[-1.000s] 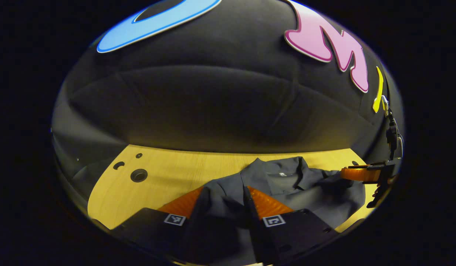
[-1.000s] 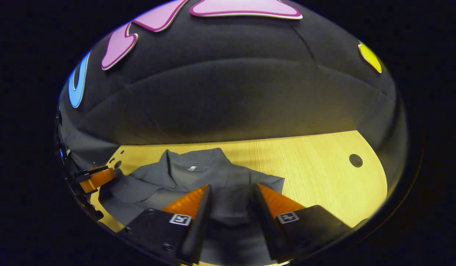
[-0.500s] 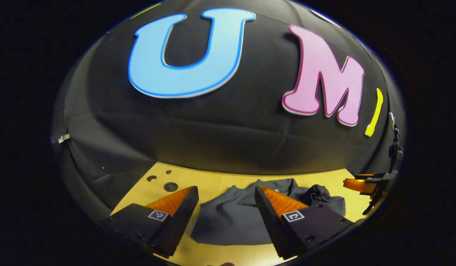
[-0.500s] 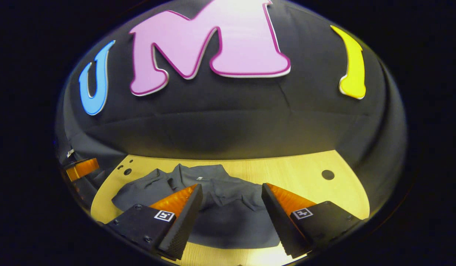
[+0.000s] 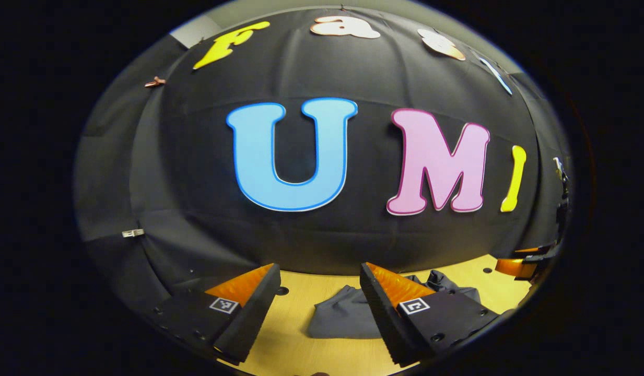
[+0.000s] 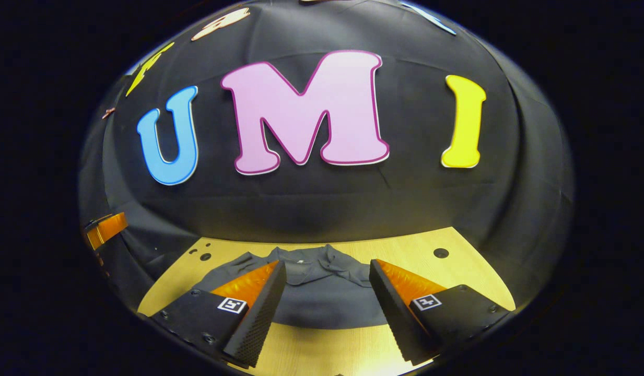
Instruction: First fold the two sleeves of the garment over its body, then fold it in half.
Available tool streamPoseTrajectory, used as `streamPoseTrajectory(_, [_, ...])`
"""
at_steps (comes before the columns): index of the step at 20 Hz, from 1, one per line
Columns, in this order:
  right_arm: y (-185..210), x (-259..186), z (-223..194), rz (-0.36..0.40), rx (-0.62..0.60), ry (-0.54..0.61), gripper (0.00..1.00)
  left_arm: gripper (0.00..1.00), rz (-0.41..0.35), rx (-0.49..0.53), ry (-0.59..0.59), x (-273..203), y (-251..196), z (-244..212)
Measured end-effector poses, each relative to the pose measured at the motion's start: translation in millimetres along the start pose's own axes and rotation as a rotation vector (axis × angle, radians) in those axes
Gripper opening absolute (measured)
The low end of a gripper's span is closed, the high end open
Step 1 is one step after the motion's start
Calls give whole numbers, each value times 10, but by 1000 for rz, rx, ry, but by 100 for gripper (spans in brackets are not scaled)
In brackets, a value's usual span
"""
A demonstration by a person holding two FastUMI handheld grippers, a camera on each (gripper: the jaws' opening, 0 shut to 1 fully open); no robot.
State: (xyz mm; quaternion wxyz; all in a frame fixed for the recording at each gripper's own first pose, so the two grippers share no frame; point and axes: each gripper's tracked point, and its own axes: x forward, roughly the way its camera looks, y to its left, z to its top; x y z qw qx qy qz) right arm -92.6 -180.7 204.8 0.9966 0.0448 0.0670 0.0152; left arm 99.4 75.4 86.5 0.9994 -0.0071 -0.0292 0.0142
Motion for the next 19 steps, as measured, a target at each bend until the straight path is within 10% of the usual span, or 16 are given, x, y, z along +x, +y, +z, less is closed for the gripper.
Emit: streamPoseTrajectory(19, [140,-1440,-674,-37,51,1,99,96,-46,-48,103,-1253,-76,-742])
